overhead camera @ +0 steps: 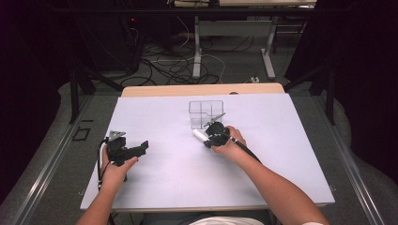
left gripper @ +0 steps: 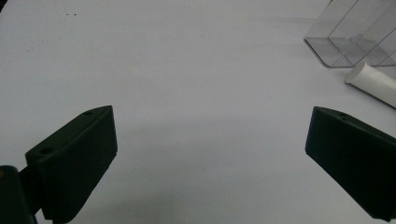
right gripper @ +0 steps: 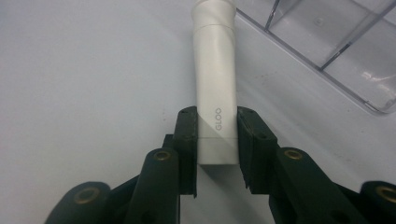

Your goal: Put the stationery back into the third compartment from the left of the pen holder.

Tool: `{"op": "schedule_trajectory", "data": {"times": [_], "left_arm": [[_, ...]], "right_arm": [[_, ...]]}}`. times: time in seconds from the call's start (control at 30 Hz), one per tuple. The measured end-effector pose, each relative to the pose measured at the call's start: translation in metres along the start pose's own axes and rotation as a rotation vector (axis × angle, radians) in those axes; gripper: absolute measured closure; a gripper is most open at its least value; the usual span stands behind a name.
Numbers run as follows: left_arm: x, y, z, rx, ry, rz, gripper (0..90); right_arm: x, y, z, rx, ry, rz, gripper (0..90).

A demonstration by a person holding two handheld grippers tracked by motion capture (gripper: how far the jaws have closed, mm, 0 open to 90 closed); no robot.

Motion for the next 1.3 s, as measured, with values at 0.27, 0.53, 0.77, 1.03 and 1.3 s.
{"op": "schedule_trajectory", "data": {"times": [0.27, 0.53, 0.77, 1.03, 1.3], "left_arm": [[-0.001, -0.005, 0.001, 0.002, -0.014, -0.036, 0.3], [-0.001, -0.008, 0.001, 0.005, 0.001, -0.051, 0.4], [0.000, -0.011, 0.000, 0.017, 0.012, -0.054, 0.7], [-0.003, -0.017, 0.001, 0.025, 0.003, -0.078, 3.7], [-0.009, -0.028, 0.006, 0.048, -0.021, -0.114, 8.3]], "right_arm": [[-0.013, 0.006, 0.001, -0.004, -0.101, 0.016, 70.8], [-0.033, 0.013, 0.001, -0.022, -0.253, 0.012, 70.8], [-0.052, 0.015, -0.006, -0.003, -0.318, 0.015, 70.8], [-0.069, 0.020, -0.014, 0.001, -0.386, 0.005, 70.7], [-0.088, 0.026, -0.032, -0.011, -0.457, 0.002, 70.7]]}}
Point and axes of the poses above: each handheld gripper's, and its own axes: x roughly forward along the jaws, z roughly out of its top, y roughly to its left, the point moved 1 cm from there along x, roughly forward along the jaws, and after that the axes turned 14 degrees about -y, right-handed, at the moved point
